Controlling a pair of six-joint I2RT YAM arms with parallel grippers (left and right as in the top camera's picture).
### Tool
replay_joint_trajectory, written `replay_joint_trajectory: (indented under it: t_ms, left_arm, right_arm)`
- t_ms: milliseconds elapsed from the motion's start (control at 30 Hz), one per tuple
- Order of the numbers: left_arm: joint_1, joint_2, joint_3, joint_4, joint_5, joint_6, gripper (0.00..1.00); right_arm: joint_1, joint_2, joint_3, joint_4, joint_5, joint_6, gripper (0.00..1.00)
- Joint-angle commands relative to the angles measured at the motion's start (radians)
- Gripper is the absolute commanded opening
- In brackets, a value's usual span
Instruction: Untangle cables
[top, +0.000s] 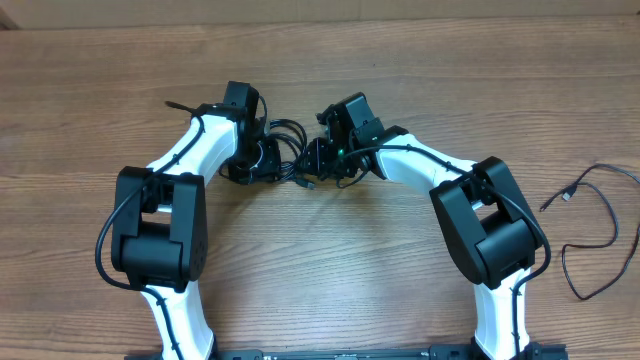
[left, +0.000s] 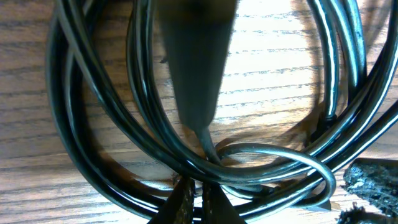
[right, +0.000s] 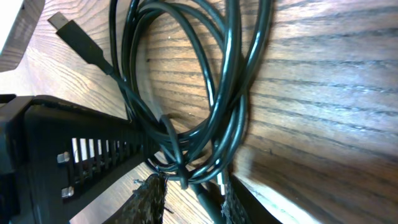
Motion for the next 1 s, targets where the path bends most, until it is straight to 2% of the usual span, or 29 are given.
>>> replay_joint_trajectory:
  t_ms: [0,267,500,700,800,967]
  left_arm:
    - [-0.001,0.031,-0.025,0.003,-0.063,0.000,0.09]
    - [-0.001,0.031,-0.025,0.008,-0.063,0.000,0.09]
    - [-0.001,0.031,-0.025,0.006,-0.063,0.001,0.09]
    - [-0.001,0.031,-0.025,0.007,-0.063,0.000,0.09]
    - [-0.001,0.031,-0.025,0.007,-0.063,0.000,0.09]
    - [-0.001,0.031,-0.025,0.006,-0.063,0.001,0.09]
  right_arm:
    - [0.001,-0.006,0.023,0.011,0.021,0.000,0.31]
    - [0.043,-0.006,0.023,0.030,0.030,0.000,0.31]
    - [0.111,-0.006,0.023,0.031,0.188,0.000,0.31]
    - [0.111,-0.003,0.021,0.060,0.202,0.000,0.34]
    - [0.111,0.009,0.019,0.061,0.202,0.000,0.32]
    - [0.111,0.022,0.013,0.063,0.202,0.000,0.23]
